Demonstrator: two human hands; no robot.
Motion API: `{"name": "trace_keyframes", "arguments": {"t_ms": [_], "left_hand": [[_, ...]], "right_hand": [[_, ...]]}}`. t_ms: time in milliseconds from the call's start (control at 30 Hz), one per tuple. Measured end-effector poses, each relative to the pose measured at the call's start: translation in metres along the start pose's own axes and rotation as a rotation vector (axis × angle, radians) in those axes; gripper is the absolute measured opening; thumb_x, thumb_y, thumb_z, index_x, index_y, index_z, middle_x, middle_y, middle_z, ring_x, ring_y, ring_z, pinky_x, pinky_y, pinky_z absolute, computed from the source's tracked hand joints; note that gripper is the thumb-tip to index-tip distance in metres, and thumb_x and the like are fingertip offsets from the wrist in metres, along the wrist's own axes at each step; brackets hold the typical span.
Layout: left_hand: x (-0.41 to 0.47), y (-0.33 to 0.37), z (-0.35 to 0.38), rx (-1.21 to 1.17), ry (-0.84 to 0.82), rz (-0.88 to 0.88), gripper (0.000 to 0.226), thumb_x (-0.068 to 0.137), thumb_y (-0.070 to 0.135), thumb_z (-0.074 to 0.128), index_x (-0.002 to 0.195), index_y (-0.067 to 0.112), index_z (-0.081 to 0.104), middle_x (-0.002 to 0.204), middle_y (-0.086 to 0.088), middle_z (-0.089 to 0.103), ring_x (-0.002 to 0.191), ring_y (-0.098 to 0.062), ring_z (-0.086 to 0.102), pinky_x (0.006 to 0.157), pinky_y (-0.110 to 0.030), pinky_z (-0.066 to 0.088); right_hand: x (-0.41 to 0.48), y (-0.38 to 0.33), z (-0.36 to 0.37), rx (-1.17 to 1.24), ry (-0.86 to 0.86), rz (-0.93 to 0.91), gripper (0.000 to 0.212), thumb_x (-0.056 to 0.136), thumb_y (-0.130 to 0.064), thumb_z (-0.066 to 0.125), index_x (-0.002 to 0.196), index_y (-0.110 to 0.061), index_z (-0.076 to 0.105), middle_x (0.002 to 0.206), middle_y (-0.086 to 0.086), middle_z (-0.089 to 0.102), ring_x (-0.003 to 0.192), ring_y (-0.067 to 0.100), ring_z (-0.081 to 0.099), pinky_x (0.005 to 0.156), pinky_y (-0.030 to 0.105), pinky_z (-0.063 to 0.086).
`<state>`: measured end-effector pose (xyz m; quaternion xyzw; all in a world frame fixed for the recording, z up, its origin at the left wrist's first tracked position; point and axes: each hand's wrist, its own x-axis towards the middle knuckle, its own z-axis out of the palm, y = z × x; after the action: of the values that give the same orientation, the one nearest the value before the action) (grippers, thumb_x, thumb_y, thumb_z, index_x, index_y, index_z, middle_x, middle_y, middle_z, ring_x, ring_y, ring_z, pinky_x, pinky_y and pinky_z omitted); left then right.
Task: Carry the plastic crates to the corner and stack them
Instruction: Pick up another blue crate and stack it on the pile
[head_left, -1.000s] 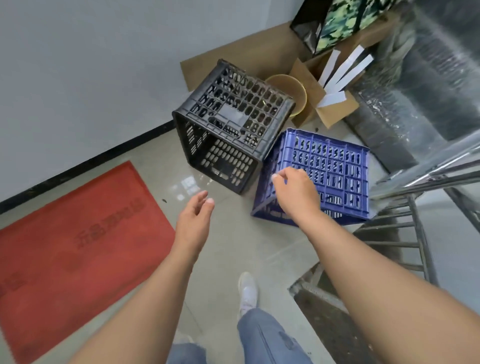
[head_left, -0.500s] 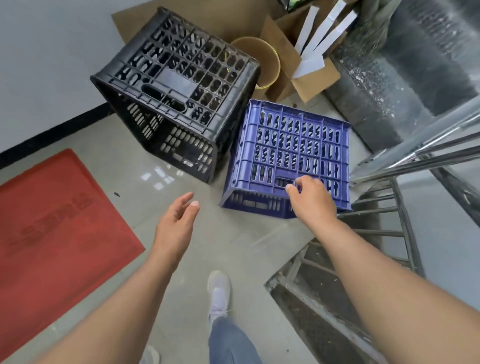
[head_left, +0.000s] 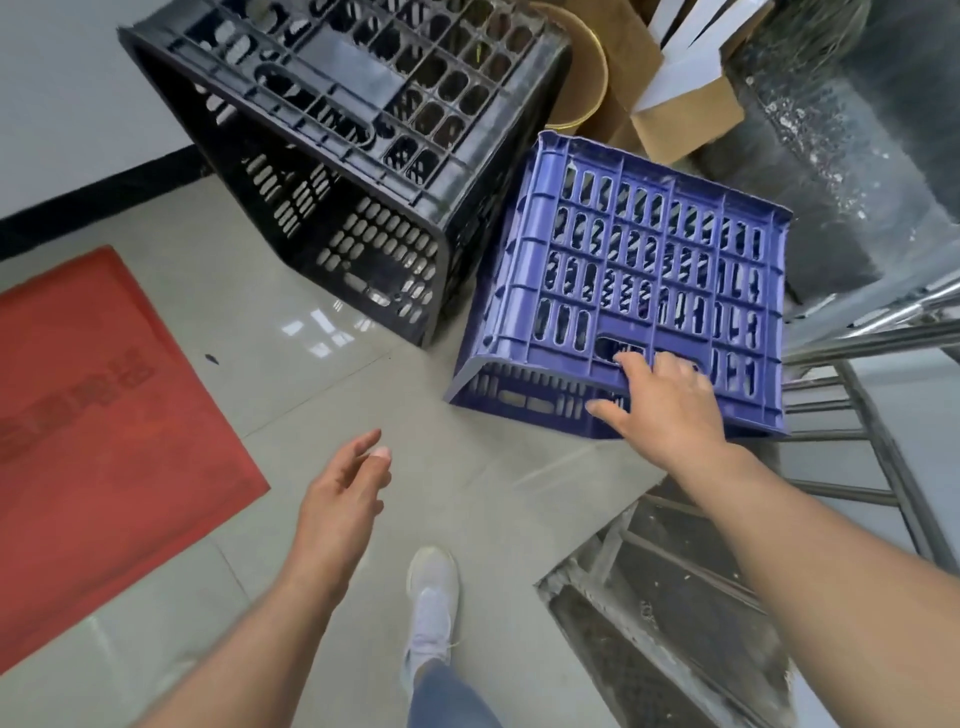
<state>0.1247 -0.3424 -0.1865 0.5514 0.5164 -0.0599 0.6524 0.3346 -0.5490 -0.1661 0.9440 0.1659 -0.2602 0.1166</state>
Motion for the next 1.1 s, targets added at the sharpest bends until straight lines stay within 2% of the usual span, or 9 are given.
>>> {"name": "trace_keyframes", "arguments": {"t_ms": [133,233,300,433,667,800,933,1100], "left_hand": [[0.019,-0.017,-0.004,-0.012,0.009,-0.009,0.034,0.096,0.026,0.053,0.130,0.023,0.057,0.114,0.002,0.063,0.106,-0.016,0.061,0.084,-0.031,0.047],[0.028,-0.029,-0.010,-0.007,0.022,-0.014,0.036,0.096,0.027,0.053,0.132,0.023,0.056,0.117,0.000,0.063,0.106,-0.017,0.061,0.087,-0.033,0.049],[0.030,-0.034,-0.016,-0.002,0.027,-0.012,0.036,0.097,0.028,0.052,0.132,0.023,0.057,0.117,0.000,0.063,0.106,-0.016,0.062,0.088,-0.035,0.049],[0.027,-0.044,-0.037,0.002,0.040,-0.010,0.037,0.096,0.028,0.052,0.133,0.023,0.056,0.118,0.000,0.062,0.108,-0.017,0.061,0.091,-0.037,0.049],[0.020,-0.067,-0.086,-0.006,0.059,0.007,0.035,0.097,0.027,0.052,0.132,0.022,0.056,0.116,-0.001,0.063,0.109,-0.019,0.061,0.094,-0.040,0.049],[0.018,-0.090,-0.115,0.008,0.045,0.002,0.038,0.098,0.027,0.050,0.135,0.021,0.054,0.124,-0.003,0.060,0.113,-0.020,0.059,0.096,-0.039,0.048],[0.023,-0.114,-0.137,0.046,0.025,0.001,0.039,0.098,0.028,0.050,0.136,0.020,0.053,0.126,-0.002,0.059,0.113,-0.020,0.059,0.099,-0.039,0.046],[0.040,-0.141,-0.168,0.103,0.035,-0.031,0.039,0.097,0.030,0.050,0.135,0.022,0.054,0.127,-0.004,0.059,0.114,-0.021,0.058,0.104,-0.045,0.043]], "right_hand": [[0.005,0.000,0.009,-0.025,0.119,-0.007,0.059,0.085,-0.066,0.044,0.119,-0.019,0.050,0.105,0.012,0.054,0.104,0.033,0.052,0.093,0.043,0.038],[0.003,0.000,0.008,-0.039,0.164,-0.053,0.061,0.078,-0.072,0.037,0.100,-0.016,0.049,0.085,0.007,0.046,0.081,0.029,0.046,0.073,0.038,0.036],[-0.001,-0.004,0.006,-0.028,0.168,-0.056,0.064,0.076,-0.074,0.035,0.097,-0.016,0.048,0.080,0.006,0.043,0.075,0.027,0.042,0.068,0.035,0.032],[-0.017,-0.028,0.013,0.005,0.168,-0.027,0.071,0.069,-0.079,0.025,0.096,-0.017,0.047,0.071,0.001,0.035,0.071,0.029,0.046,0.062,0.034,0.034],[-0.064,-0.074,0.039,0.055,0.178,0.003,0.064,0.074,-0.077,0.026,0.095,-0.019,0.042,0.075,0.003,0.041,0.072,0.030,0.052,0.058,0.035,0.039],[-0.086,-0.102,0.045,0.122,0.228,0.032,0.066,0.081,-0.073,0.028,0.113,-0.017,0.045,0.086,0.006,0.048,0.076,0.030,0.051,0.062,0.038,0.040],[-0.101,-0.129,0.042,0.187,0.292,0.033,0.063,0.088,-0.068,0.028,0.121,-0.017,0.043,0.090,0.009,0.052,0.079,0.031,0.051,0.065,0.039,0.040],[-0.112,-0.146,0.032,0.190,0.379,0.025,0.059,0.090,-0.066,0.026,0.115,-0.016,0.045,0.085,0.013,0.057,0.075,0.032,0.051,0.063,0.040,0.040]]}}
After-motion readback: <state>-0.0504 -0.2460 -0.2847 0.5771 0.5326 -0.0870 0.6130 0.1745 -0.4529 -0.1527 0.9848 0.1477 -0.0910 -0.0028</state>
